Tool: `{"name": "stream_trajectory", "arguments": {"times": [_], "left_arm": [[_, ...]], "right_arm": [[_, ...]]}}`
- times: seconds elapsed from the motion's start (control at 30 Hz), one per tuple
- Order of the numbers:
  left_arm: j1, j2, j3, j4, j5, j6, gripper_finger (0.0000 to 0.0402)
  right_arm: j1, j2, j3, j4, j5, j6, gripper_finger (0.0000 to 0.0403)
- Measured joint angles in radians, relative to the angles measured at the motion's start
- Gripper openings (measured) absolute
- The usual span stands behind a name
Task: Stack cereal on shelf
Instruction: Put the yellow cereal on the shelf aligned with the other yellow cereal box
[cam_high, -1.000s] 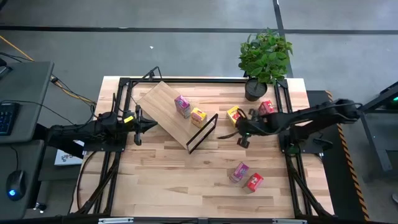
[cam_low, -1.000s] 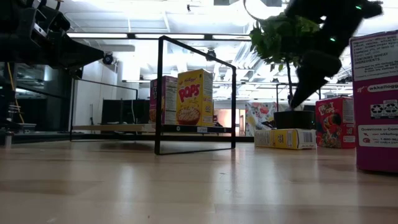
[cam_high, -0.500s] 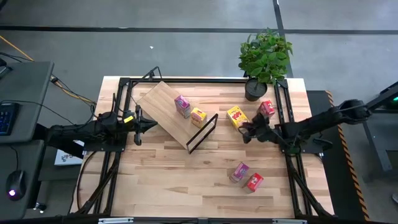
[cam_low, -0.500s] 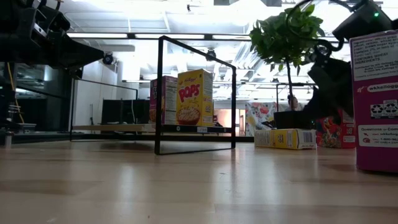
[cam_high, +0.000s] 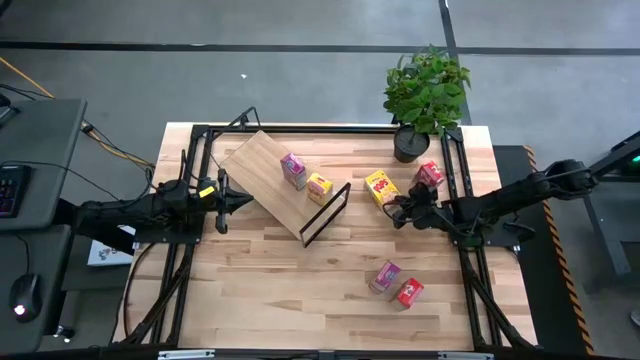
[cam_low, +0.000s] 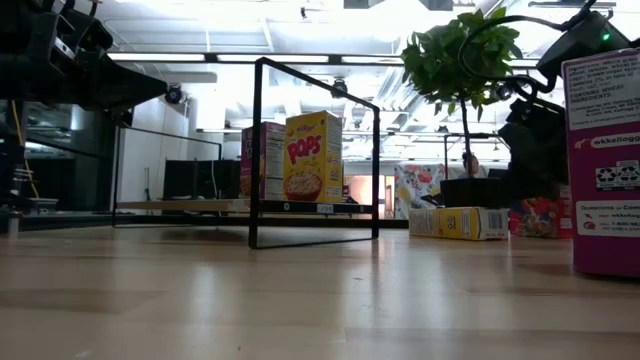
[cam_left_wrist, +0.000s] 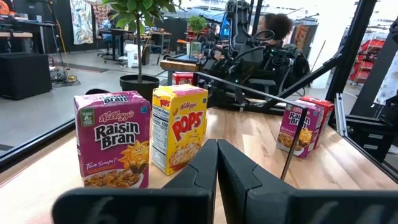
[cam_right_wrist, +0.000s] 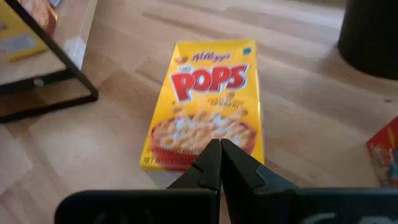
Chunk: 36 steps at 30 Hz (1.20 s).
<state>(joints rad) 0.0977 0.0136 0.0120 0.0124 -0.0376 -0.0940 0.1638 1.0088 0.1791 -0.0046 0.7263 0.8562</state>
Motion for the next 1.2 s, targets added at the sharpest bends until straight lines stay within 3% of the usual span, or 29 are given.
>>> {"name": "stream_trajectory", "arguments": {"times": [0.8, 1.2], "left_arm": [[0.0, 0.0, 0.0, 0.0, 0.0, 0.0, 0.0003], [0.0, 0.0, 0.0, 0.0, 0.0, 0.0, 0.0003]], "right_arm": [[0.001, 0.0, 0.005, -0.133, -0.184, -0.05, 0.0], [0.001, -0.001, 0.005, -0.09, -0.177, -0.047, 0.0]]}}
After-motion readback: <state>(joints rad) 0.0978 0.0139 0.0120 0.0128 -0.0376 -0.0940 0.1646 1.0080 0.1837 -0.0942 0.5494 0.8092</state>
